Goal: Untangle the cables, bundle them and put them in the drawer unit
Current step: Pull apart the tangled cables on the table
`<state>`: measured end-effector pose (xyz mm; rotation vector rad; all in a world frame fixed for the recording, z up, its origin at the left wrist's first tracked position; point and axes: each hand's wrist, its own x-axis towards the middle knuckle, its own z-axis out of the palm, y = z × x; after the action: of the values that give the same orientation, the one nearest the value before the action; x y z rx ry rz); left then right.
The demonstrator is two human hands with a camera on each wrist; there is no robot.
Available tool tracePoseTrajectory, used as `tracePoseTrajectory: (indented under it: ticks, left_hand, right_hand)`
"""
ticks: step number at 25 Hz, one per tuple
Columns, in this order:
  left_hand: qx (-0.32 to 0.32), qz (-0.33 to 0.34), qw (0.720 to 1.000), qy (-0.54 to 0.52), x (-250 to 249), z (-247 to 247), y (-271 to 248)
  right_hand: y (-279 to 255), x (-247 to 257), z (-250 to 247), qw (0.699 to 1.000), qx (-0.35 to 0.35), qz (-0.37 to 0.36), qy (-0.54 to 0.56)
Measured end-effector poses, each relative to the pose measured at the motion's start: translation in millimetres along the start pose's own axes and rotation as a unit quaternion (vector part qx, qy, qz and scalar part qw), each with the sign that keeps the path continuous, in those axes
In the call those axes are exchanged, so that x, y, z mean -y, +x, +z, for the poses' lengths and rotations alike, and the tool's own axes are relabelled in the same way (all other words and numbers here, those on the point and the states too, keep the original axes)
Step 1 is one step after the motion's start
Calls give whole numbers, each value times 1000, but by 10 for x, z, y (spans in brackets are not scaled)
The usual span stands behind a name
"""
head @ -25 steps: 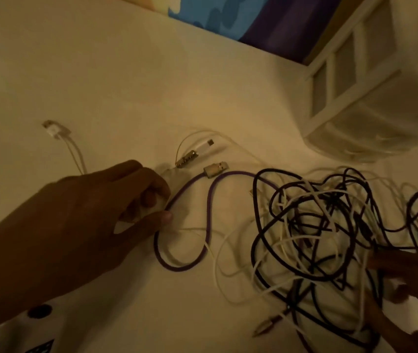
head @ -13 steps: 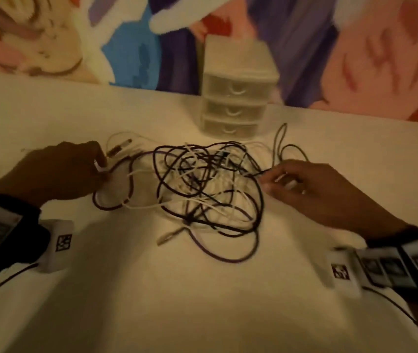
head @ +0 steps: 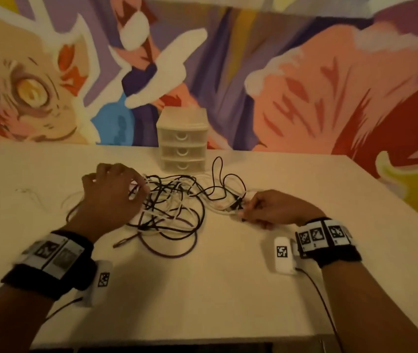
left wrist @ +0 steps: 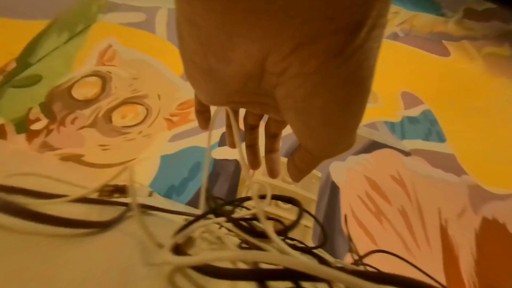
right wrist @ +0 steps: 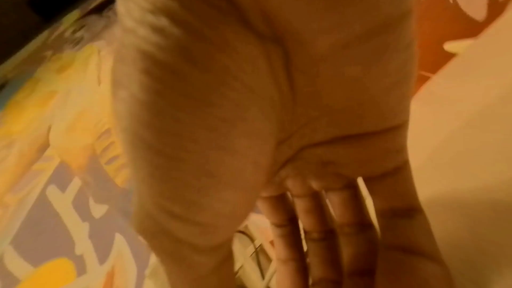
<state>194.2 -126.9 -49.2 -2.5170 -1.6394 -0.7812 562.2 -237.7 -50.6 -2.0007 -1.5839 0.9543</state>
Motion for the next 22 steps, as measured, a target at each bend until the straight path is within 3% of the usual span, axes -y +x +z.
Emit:
tracePoseTrajectory:
  ticks: [2,3,7,9,12,15,19,22]
  left_hand:
    - [-43,42,998,35,-306,15,32]
    - [-34,64,997,24,-458,41,71]
    - [157,162,968,-111,-1051,255,480]
    - [216,192,949,-124,-1229,412,677]
    - [204,183,951,-144,-1409,503,919]
    - [185,153,947,-214,-1508,438,1034]
    - [209,87,932,-282,-1514,267,991]
    - [202,49,921,-328,-1459,182,1013]
  right_hand:
    - [88,-3,43,1000,9,-1,14]
    - [148,-15,47,1000,9,1,19]
    - [339,-122,-1,999,5,-13,47]
    - [397,-168,-22,994,-37,-54,88]
    - [439,-150,-13,958,-120,-133,226]
    - [420,-90,86,901,-142,-177,369]
    - [411,-131,72,851,-164,-143,478]
    - [410,-75,89,839,-121,-129,514]
